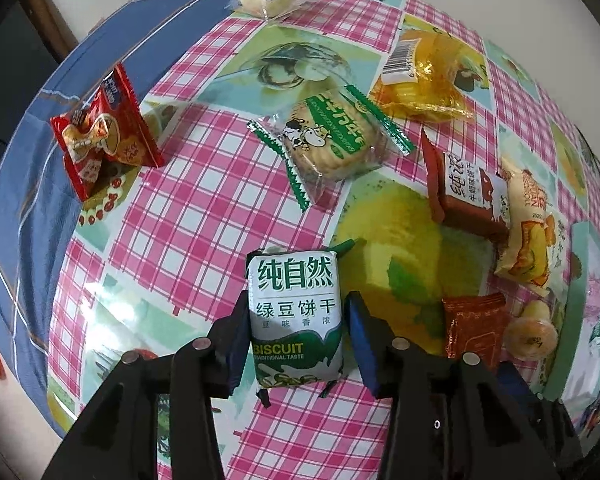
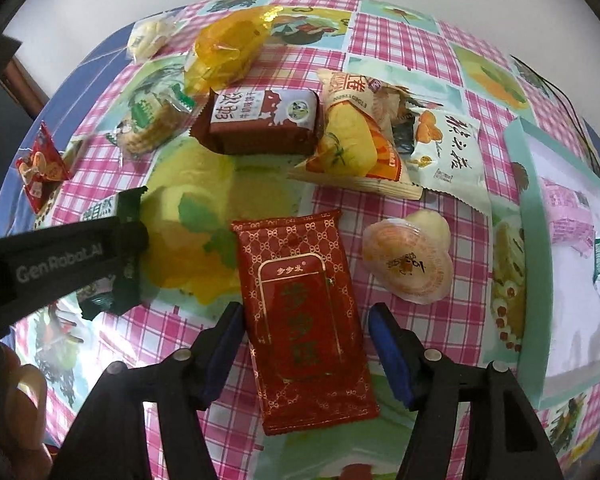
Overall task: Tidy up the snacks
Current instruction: 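Lift both held packs and carry them over the white tray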
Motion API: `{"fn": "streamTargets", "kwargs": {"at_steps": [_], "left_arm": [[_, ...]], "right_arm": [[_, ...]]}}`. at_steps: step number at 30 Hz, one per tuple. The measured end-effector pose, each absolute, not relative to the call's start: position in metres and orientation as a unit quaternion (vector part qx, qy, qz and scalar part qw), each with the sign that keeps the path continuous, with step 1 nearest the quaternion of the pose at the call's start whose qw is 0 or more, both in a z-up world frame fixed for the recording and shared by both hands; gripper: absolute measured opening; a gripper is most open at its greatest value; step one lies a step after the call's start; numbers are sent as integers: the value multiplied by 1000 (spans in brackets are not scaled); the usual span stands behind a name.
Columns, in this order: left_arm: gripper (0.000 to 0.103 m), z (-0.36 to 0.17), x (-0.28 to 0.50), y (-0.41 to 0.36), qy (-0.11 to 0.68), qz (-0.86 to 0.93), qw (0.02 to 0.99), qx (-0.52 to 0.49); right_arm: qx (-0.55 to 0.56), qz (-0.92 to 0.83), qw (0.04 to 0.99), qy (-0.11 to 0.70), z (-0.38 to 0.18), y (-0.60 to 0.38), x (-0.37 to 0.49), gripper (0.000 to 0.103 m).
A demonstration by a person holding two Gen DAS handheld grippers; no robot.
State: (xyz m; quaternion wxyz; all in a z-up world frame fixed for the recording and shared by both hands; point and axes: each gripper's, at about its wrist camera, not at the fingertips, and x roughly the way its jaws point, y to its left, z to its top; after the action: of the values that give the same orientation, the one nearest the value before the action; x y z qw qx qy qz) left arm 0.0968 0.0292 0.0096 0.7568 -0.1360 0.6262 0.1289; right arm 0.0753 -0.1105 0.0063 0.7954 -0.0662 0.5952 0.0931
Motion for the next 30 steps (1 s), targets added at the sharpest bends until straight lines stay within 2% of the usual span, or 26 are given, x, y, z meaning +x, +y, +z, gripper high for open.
{"fn": "streamTargets", "kwargs": {"at_steps": [1, 3, 6, 7, 15, 26, 30], "left_arm": [[49, 9, 98, 27, 627, 129, 758, -129], [52, 8, 102, 16, 627, 130, 759, -114], [51, 8, 105, 11, 627, 133, 759, -117], [41, 9, 105, 13, 624, 137, 759, -124], [41, 20, 99, 23, 607, 129, 764, -176], [41, 89, 90, 21, 526, 122, 821, -183], [41, 95, 88, 25, 518, 119, 828, -181]], "right_arm": [[-68, 94, 797, 593, 5, -107, 75, 65], [-72, 100, 799, 589, 7, -106, 73, 54], [-78, 107, 800, 586, 9, -103, 72, 49], [-79, 107, 799, 586, 10, -102, 71, 49], [-36, 126, 803, 582, 28, -109, 74, 48], [17, 141, 839, 525, 91, -129, 68, 48], [24, 136, 846, 515, 101, -139, 72, 48]]}}
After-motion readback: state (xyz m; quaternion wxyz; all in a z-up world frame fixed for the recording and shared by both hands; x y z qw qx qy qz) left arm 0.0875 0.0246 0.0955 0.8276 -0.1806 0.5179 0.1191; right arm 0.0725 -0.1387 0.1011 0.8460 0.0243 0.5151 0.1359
